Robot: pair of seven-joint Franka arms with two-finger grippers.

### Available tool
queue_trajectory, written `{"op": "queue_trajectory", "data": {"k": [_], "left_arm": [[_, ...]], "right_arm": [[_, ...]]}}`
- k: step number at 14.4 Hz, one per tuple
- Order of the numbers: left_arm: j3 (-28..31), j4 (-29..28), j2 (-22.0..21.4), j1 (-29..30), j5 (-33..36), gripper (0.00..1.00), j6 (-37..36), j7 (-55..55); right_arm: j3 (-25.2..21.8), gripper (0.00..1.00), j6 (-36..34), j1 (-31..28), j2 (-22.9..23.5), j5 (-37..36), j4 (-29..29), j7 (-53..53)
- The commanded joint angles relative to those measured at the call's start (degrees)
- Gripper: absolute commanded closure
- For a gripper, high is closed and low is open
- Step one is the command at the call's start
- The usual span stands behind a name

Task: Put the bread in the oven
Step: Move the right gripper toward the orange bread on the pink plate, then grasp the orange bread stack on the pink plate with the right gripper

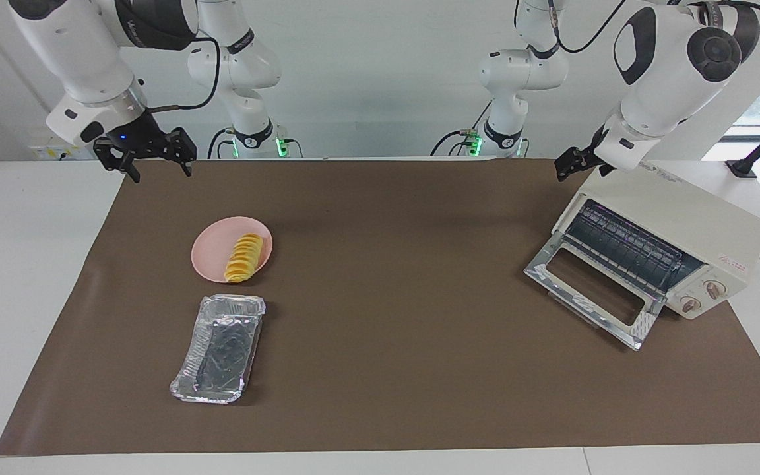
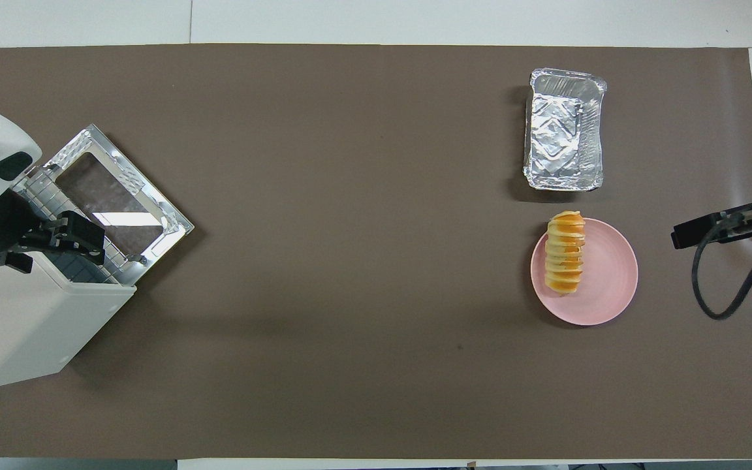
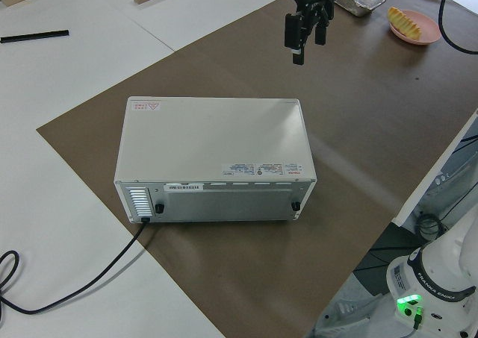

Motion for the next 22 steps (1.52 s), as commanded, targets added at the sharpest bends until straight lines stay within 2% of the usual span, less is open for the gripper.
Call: {"op": "queue_trajectory", "data": {"k": [1,4,6,9,14,17,22], "left_arm": [[0.40,-0.89,-1.13,-0.32,0.11,0.00,0.86,-0.08],[0.40,-0.89,-1.13,-0.32,0.11,0.00,0.86,-0.08],[0.40,-0.89,-1.13,-0.32,0.11,0.00,0.86,-0.08],[0.40,-0.89,-1.13,-0.32,0.11,0.00,0.86,-0.08],[0.49,-0.89,-1.13,-0.32,0.11,0.00,0.86,-0.08],[0.40,-0.89,-1.13,-0.32,0.11,0.00,0.86,-0.08],[0.40,-0.89,-1.13,-0.32,0.11,0.00,0.86,-0.08]], "right_arm": [[0.36,0.00,10.05,0.83,-6.69,0.73,-14.51,0.77],[0.36,0.00,14.98,4.25,-6.18,0.74,-18.92,5.41],[0.36,0.00,22.43,6.37,-5.12,0.74,-23.31,7.44],[0.36,0.00,32.90,6.46,-1.00,0.74,-27.37,8.24],[0.36,0.00,46.26,6.29,6.47,0.74,-29.31,9.11],[0.36,0.00,51.02,6.29,8.85,0.74,-29.31,10.79],[0.36,0.00,53.49,5.85,11.14,0.74,-29.31,12.20]]}}
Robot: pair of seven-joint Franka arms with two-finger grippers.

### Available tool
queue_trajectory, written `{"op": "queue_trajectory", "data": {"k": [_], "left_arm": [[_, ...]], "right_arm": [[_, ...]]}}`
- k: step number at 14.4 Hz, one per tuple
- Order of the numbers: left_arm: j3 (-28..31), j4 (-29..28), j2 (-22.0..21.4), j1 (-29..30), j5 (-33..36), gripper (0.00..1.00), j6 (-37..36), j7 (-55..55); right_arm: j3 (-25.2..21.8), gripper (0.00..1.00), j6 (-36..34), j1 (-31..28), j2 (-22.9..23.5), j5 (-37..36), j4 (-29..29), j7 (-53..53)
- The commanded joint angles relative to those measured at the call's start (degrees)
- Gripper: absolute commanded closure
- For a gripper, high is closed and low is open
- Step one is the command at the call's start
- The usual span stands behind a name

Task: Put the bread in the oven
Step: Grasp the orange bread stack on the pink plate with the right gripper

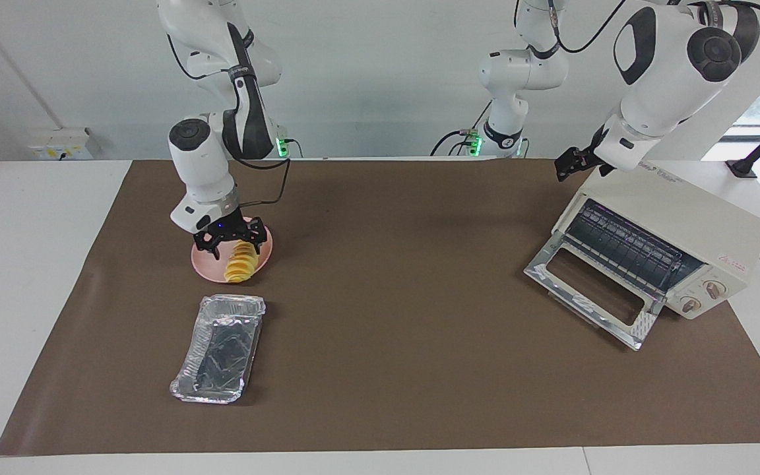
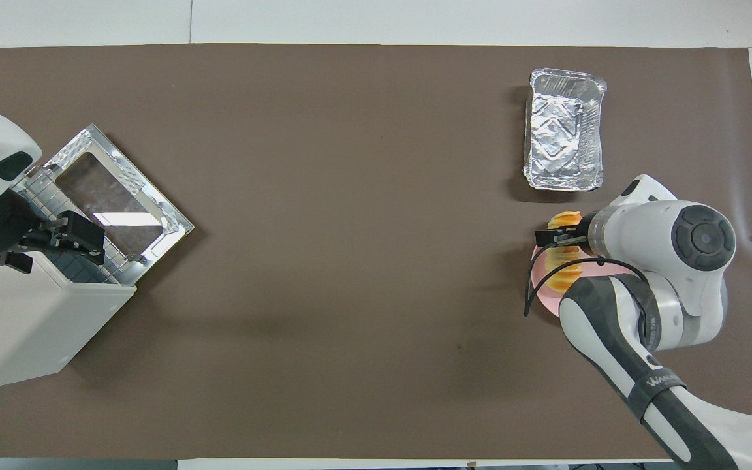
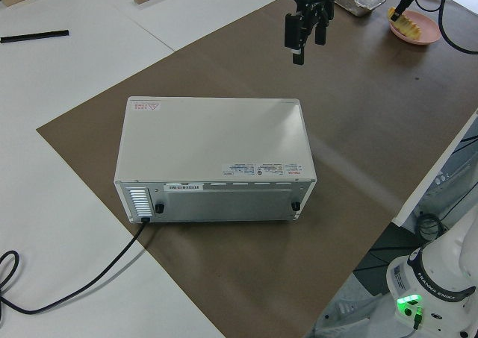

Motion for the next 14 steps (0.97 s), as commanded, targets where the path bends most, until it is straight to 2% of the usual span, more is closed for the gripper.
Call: {"op": "queue_trajectory", "data": {"k": [1,2,3,5,6,10,14], "left_arm": [[0.49,-0.89,-1.13,-0.32,0.11,0.00,0.86,-0.08],[0.40,-0.89,-1.13,-0.32,0.11,0.00,0.86,-0.08],[0.40,-0.89,-1.13,-0.32,0.11,0.00,0.86,-0.08],[0.40,-0.89,-1.13,-0.32,0.11,0.00,0.86,-0.08],[0.40,-0.89,-1.13,-0.32,0.11,0.00,0.86,-0.08],[0.49,-0.89,-1.13,-0.32,0.11,0.00,0.86,-0.08],[0.49,-0.89,-1.13,-0.32,0.11,0.00,0.86,-0.08]], "right_arm": [[0.31,0.01,1.22,-0.58,1.18,0.67,-0.17,1.44],[0.31,0.15,1.22,-0.58,1.27,0.67,-0.08,1.62],[0.22,0.38,1.13,-0.58,1.27,0.67,-0.08,1.62],[0.31,0.93,0.61,-0.58,1.27,0.67,0.09,1.45],[0.31,1.00,0.43,-0.58,1.27,0.67,0.27,1.36],[0.22,1.00,-3.33,-0.49,0.92,0.67,2.37,0.48],[0.22,1.00,-14.65,-0.75,1.27,0.58,11.32,-1.89]]}}
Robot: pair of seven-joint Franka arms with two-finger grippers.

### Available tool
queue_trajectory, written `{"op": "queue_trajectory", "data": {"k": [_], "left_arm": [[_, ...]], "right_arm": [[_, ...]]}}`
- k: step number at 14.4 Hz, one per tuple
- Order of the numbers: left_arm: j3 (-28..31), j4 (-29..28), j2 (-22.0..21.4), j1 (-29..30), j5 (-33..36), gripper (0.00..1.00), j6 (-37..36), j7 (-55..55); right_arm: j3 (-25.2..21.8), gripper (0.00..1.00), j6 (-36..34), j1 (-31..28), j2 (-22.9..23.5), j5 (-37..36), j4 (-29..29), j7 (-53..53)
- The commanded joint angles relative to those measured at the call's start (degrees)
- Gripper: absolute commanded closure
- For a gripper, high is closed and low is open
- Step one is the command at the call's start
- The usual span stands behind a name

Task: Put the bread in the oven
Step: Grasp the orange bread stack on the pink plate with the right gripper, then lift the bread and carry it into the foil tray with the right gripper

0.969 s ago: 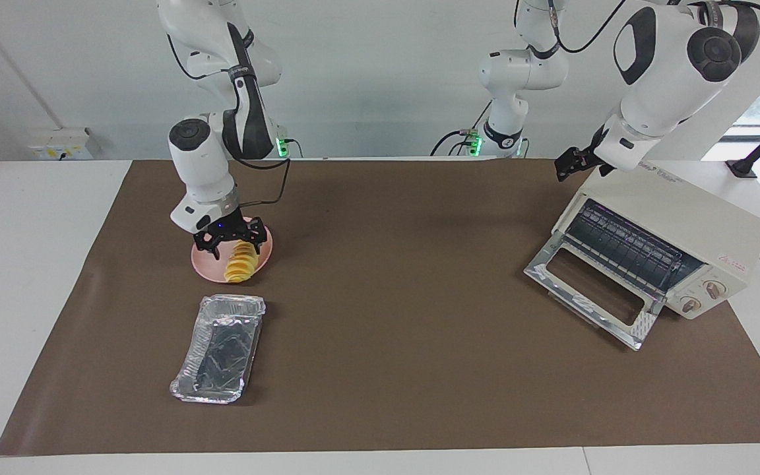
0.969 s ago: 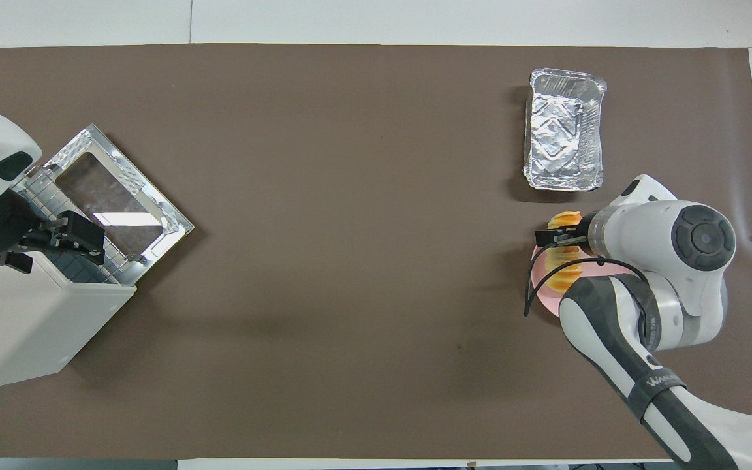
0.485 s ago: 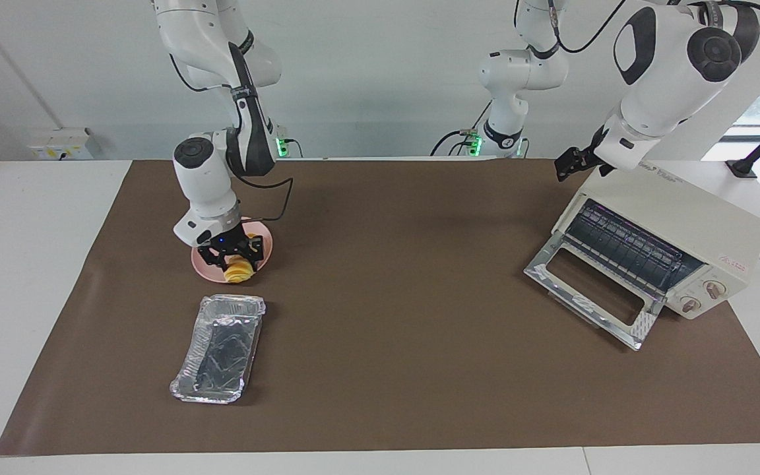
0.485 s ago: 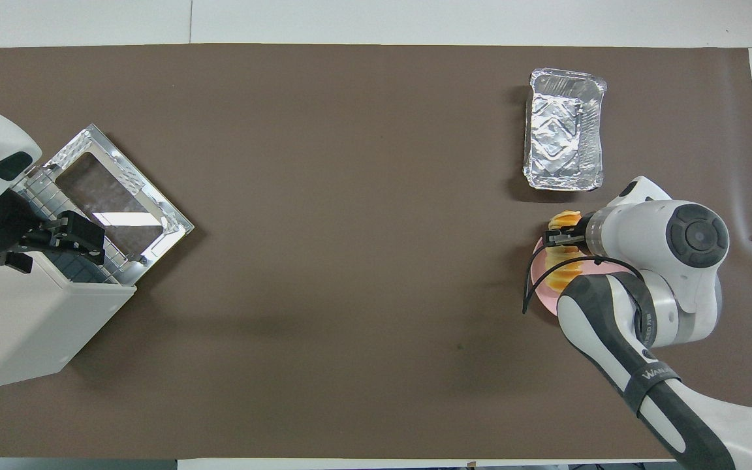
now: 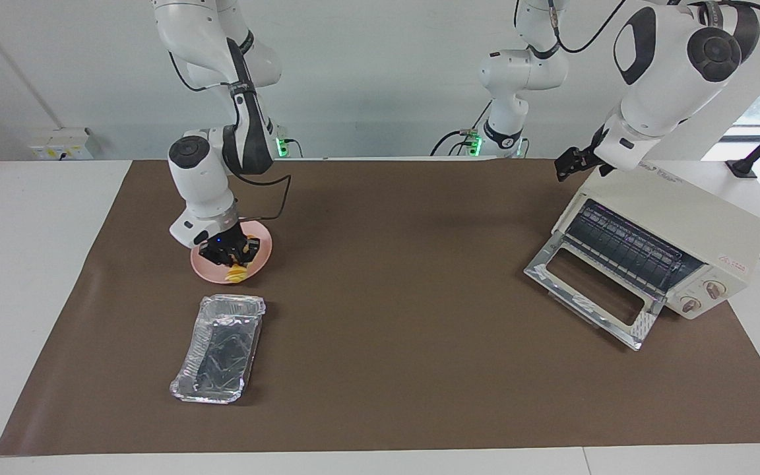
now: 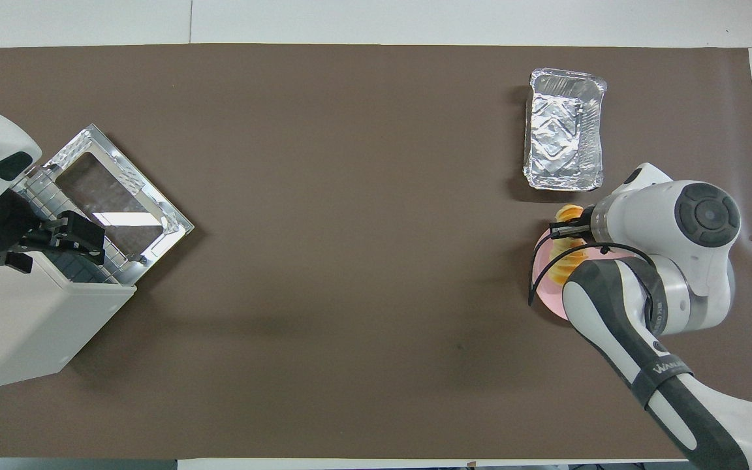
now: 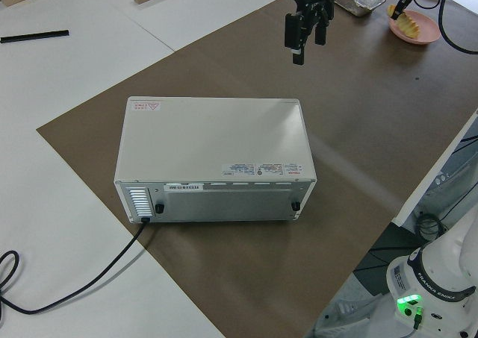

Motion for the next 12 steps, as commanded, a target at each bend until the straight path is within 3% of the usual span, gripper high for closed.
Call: {"op": "queue_trajectory", "data": {"k": [1,4,9,12], "left_arm": [[0.49,-0.89,-1.13,-0.32,0.11,0.00,0.86,-0.08],[0.40,-0.89,-1.13,-0.32,0.11,0.00,0.86,-0.08],[0.49,-0.89,-1.13,-0.32,0.11,0.00,0.86,-0.08],[0.40,-0.89,-1.13,-0.41,0.11,0.00,0.86,-0.08]], "right_arm": [[0.40,1.00,-10.32,-0.84,0.60,0.57,9.10,-1.95],[0.32,1.00,-19.92,-1.01,5.42,0.66,22.89,-2.83],[0.32,1.00,-24.23,-1.19,12.71,2.51,36.35,-3.10],[0.23,1.00,-32.48,-2.15,25.08,3.29,54.07,-3.10]]}}
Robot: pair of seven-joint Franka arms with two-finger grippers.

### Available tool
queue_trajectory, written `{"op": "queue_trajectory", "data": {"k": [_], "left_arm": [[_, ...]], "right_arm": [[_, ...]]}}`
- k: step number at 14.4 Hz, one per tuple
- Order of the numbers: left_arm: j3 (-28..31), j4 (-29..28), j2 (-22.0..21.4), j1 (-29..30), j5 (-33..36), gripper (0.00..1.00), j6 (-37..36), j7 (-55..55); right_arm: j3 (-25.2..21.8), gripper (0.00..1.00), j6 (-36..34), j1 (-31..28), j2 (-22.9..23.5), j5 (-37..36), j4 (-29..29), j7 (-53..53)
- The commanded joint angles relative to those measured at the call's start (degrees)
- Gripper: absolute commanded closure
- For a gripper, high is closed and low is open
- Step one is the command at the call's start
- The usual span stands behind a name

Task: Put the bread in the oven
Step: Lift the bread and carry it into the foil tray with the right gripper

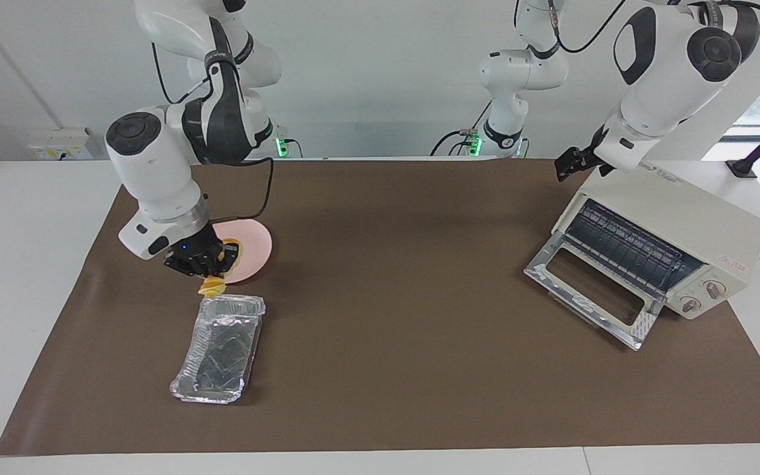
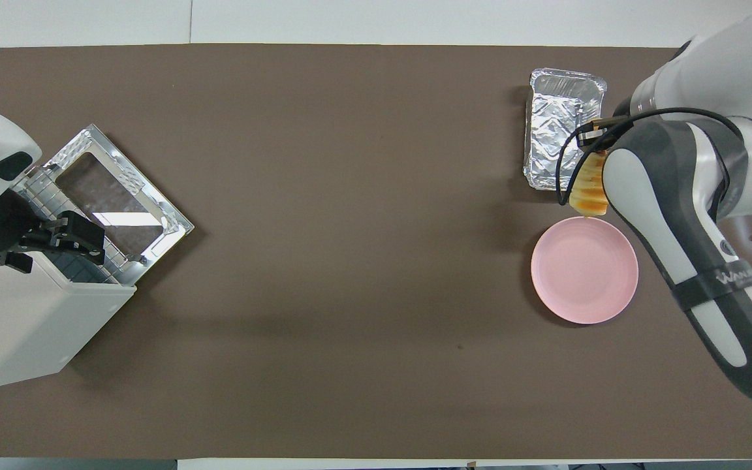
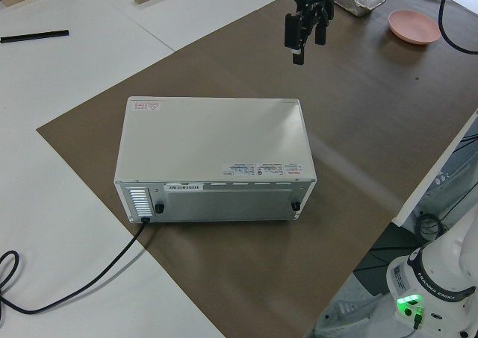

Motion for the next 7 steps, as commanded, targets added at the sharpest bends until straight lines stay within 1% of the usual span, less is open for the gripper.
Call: {"op": "queue_trajectory", "data": {"k": [1,2,3,7], "left_arm": [[0.49,-0.89,-1.13,-0.32,0.11,0.00,0.86,-0.08],[0.40,-0.89,-1.13,-0.32,0.11,0.00,0.86,-0.08],[0.40,-0.89,-1.13,-0.32,0.11,0.00,0.86,-0.08],[0.49,-0.89,-1.13,-0.32,0.11,0.00,0.86,-0.08]], "right_arm": [[0.34,1.00,-7.47,-1.47,15.20,2.19,21.29,-1.78],[0.34,1.00,-7.75,-1.48,18.11,2.28,24.74,-1.70],[0.34,1.00,-7.14,-1.48,19.44,2.28,25.56,-1.35],[0.07,1.00,-2.49,-1.48,23.93,3.25,25.92,1.89]]}}
